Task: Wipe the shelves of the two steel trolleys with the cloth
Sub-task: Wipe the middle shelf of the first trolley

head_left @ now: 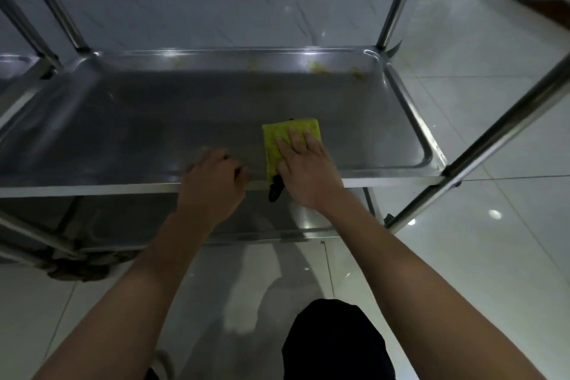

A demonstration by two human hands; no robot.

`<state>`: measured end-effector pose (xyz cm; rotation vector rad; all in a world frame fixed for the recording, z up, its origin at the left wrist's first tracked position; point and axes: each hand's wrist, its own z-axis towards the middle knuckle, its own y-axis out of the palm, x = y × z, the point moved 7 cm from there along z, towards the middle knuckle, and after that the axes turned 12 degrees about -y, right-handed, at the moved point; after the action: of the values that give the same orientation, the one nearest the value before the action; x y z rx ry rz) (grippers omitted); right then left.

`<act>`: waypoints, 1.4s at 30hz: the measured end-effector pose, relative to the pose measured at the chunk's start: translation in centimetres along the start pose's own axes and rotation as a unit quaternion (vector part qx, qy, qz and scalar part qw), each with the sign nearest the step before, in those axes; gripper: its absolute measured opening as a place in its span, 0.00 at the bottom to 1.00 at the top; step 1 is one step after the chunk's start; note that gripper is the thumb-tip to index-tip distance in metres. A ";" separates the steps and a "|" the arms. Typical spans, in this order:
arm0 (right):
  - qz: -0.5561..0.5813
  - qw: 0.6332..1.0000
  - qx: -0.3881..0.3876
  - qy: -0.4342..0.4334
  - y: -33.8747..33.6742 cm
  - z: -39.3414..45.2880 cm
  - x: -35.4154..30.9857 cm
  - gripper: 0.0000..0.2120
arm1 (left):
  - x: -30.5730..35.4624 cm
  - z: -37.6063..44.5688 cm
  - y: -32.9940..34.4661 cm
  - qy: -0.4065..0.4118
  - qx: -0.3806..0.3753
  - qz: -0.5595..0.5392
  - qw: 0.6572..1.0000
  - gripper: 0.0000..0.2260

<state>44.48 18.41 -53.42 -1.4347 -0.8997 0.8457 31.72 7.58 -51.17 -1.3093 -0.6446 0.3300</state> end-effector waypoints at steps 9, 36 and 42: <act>0.066 0.983 0.020 0.173 -1.3 -9.1 13.2 0.25 | 2.1 0.1 1.1 0.011 0.043 0.065 0.997 0.19; 0.103 0.995 -0.003 0.019 -1.7 10.9 -4.6 0.28 | -3.2 3.3 0.6 0.015 0.015 -0.050 0.999 0.09; 0.118 0.993 0.012 -0.015 -1.8 11.1 -4.4 0.27 | -3.6 3.2 0.4 -0.009 -0.005 -0.107 0.994 0.10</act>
<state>32.53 19.40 -52.20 -1.5304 -0.7469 1.0525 26.95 8.14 -52.04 -1.2350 -0.7963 0.1639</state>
